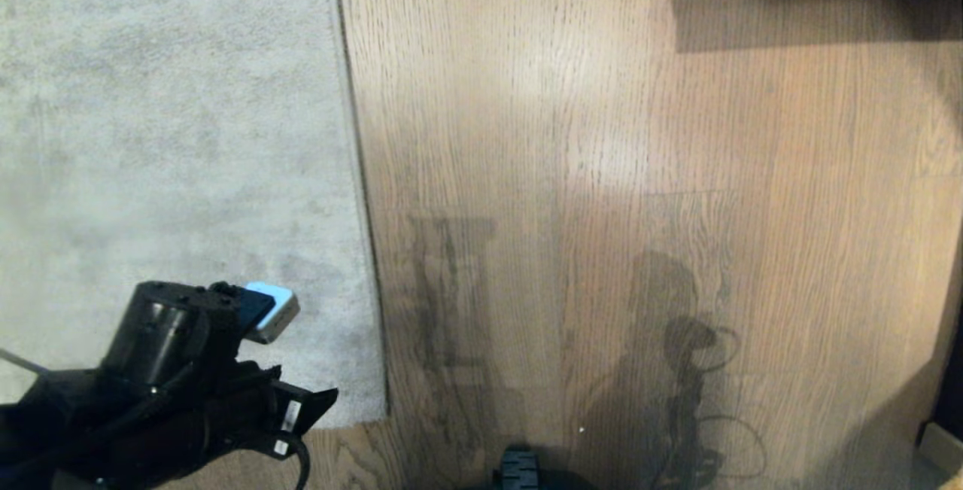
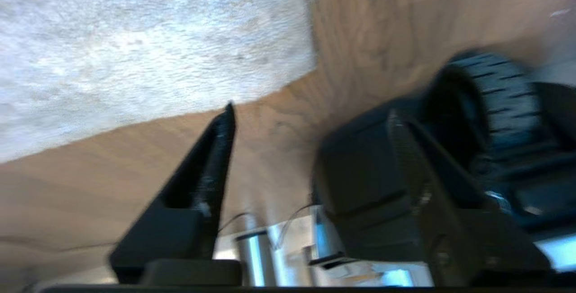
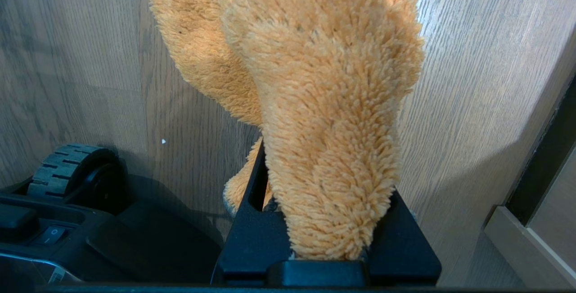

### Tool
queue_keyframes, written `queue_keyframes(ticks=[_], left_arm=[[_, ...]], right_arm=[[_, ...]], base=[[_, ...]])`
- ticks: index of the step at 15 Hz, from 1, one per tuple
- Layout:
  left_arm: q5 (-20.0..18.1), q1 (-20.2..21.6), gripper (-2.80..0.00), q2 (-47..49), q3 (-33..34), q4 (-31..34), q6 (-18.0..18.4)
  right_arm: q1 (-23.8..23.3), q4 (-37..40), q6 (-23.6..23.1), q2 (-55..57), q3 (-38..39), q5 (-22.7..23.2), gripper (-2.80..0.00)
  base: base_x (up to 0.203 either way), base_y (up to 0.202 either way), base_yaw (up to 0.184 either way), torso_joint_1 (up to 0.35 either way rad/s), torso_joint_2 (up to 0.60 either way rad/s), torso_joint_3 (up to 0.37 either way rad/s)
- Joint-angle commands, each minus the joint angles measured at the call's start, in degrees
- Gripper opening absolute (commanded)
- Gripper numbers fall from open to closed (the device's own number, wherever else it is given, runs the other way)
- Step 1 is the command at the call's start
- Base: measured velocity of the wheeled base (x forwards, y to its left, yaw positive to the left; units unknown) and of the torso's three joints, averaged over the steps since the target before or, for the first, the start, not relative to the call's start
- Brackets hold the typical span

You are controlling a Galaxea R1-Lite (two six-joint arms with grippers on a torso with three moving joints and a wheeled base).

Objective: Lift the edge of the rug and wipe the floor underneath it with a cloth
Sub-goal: Lift up the carpet

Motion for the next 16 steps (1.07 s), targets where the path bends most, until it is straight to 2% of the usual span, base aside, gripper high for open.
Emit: queue_keyframes(ticks=[1,3,10,16], left_arm=[[4.9,-2.5,0.0,5.2,-1.8,0.0,-0.1],[8.9,-3.9,0.0,8.4,-3.7,0.1,-0.1],[18.0,-4.1,0.0,19.9,-12.4,0.0,-0.1],[23.0,-3.9,0.0,26.6,-18.1,-0.1,0.0]], right_arm=[[0.0,0.0,0.0,0.1,0.0,0.1,-2.8],[0.0,0.0,0.0,0.1,0.0,0.1,-2.8],[0.0,0.0,0.0,0.1,0.0,0.1,-2.8],[0.0,0.0,0.0,0.1,0.0,0.1,-2.8]], base=[[0.0,0.0,0.0,0.0,0.0,0.0],[0.0,0.0,0.0,0.0,0.0,0.0],[0.0,0.0,0.0,0.0,0.0,0.0],[0.0,0.0,0.0,0.0,0.0,0.0]])
